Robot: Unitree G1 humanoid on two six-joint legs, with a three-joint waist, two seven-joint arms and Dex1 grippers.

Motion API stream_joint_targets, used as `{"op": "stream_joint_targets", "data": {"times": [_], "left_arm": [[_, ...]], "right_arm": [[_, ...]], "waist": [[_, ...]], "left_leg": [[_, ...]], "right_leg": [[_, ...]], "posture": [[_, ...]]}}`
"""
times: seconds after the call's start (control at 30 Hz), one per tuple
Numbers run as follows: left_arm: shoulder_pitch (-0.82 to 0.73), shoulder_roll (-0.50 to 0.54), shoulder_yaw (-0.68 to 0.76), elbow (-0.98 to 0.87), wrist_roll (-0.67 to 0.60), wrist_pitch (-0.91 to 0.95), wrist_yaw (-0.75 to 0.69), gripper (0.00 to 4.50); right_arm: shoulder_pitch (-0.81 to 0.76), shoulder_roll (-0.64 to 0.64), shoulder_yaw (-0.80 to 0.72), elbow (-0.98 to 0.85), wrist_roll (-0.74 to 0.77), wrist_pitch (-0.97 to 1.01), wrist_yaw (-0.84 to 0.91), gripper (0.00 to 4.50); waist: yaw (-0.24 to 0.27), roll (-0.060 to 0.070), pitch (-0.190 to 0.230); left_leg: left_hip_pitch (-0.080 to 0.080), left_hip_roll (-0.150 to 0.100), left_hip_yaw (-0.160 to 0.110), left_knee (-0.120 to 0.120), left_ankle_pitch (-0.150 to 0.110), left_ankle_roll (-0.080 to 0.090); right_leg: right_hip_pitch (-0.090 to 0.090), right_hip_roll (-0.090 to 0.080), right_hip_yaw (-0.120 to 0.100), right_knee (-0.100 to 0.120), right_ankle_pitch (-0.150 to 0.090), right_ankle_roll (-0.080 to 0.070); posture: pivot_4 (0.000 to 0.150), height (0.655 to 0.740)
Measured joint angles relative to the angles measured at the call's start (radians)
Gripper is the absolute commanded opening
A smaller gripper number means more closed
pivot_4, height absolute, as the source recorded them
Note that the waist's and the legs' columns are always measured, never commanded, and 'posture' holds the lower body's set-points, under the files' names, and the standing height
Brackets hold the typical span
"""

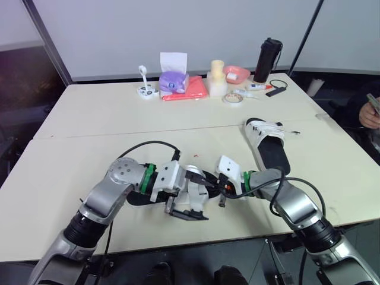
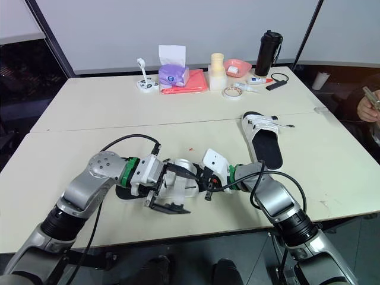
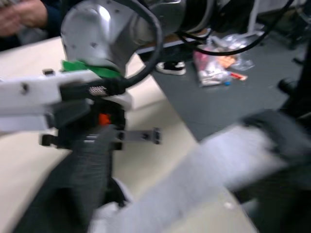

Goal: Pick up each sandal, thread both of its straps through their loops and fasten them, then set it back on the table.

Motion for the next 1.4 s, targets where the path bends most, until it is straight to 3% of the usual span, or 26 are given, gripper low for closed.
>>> {"op": "stream_joint_targets", "data": {"times": [0.43, 0.77, 1.1, 1.4], "left_arm": [[-0.005, 0.189, 0.148, -0.064, -0.255, 0.361, -0.003, 4.47], [0.188, 0.091, 0.246, -0.111, -0.502, 0.795, 0.361, 4.47], [0.298, 0.09, 0.203, -0.124, -0.418, 0.738, 0.443, 4.47], [0.315, -0.047, 0.166, -0.081, -0.377, 0.704, 0.531, 4.47]], "right_arm": [[-0.009, 0.002, 0.002, 0.019, -0.007, -0.011, 0.012, 0.0], [-0.011, 0.004, 0.008, 0.022, -0.009, -0.018, 0.013, 0.0], [-0.013, 0.004, 0.011, 0.02, -0.012, -0.018, 0.021, 0.0], [-0.013, 0.003, 0.011, 0.019, -0.016, -0.018, 0.025, 0.0]], "waist": [[-0.001, 0.0, 0.0], [-0.001, 0.0, 0.0], [0.003, 0.0, 0.0], [0.004, 0.0, 0.0]], "left_leg": [[0.001, 0.001, 0.0, -0.001, 0.0, 0.0], [0.001, 0.001, -0.002, -0.001, 0.0, 0.0], [0.002, 0.002, 0.0, -0.001, -0.001, 0.0], [0.002, 0.003, 0.0, -0.002, -0.001, 0.0]], "right_leg": [[0.0, 0.0, 0.0, 0.0, 0.0, 0.0], [0.0, 0.0, 0.0, 0.0, 0.0, 0.0], [0.001, 0.0, 0.001, -0.002, -0.002, -0.005], [0.001, 0.0, 0.001, -0.003, -0.002, -0.005]], "posture": [[0.15, 0.74], [0.15, 0.74], [0.15, 0.74], [0.15, 0.74]]}}
